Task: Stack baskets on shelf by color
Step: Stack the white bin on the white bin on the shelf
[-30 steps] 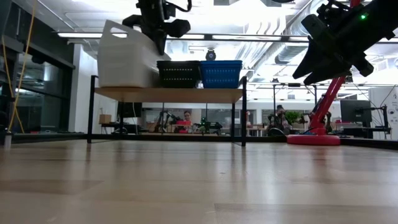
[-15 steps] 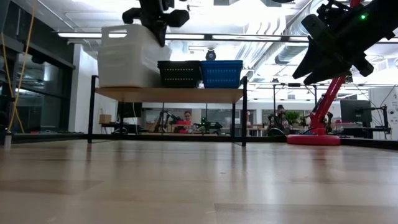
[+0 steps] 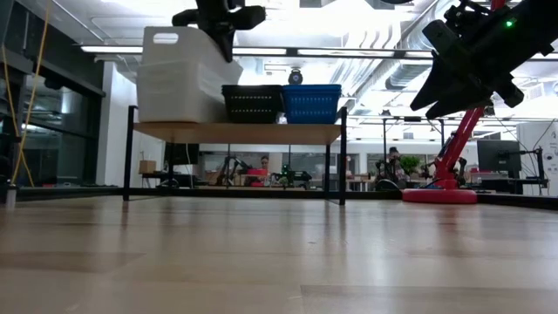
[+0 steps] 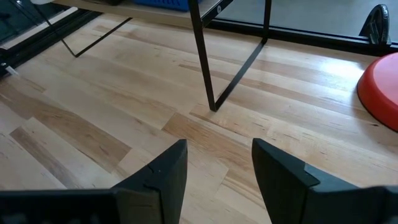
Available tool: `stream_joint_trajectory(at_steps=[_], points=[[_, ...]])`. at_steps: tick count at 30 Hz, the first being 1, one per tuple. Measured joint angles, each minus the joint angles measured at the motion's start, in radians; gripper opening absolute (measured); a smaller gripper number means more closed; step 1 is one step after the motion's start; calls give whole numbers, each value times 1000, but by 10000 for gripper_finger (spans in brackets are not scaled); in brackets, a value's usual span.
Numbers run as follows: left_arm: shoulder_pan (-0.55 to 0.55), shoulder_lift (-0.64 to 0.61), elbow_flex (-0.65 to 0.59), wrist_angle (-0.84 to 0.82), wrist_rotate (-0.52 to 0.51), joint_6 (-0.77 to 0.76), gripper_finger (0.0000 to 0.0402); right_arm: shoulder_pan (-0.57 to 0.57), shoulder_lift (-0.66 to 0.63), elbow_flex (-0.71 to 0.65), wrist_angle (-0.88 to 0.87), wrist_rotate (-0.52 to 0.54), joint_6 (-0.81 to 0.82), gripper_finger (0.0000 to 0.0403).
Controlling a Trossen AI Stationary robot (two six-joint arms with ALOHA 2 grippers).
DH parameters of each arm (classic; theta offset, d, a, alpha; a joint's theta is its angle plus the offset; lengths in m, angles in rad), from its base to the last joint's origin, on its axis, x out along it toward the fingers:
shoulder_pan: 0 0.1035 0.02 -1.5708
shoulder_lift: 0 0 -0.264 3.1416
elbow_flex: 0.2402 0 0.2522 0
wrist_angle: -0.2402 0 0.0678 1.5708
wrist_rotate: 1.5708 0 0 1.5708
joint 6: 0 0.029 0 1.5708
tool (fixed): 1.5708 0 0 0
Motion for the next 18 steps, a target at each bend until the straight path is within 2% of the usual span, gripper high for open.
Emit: stream_joint_trajectory(at_steps=[5, 11, 18], points=[[3, 1, -8, -16, 51, -4, 1, 0, 0, 0, 0, 0, 0, 168], [3, 1, -8, -15, 54, -5, 3, 0, 0, 0, 0, -1, 1, 168], [3, 1, -8, -15, 67, -5, 33, 0, 0, 0, 0, -2, 2, 168]])
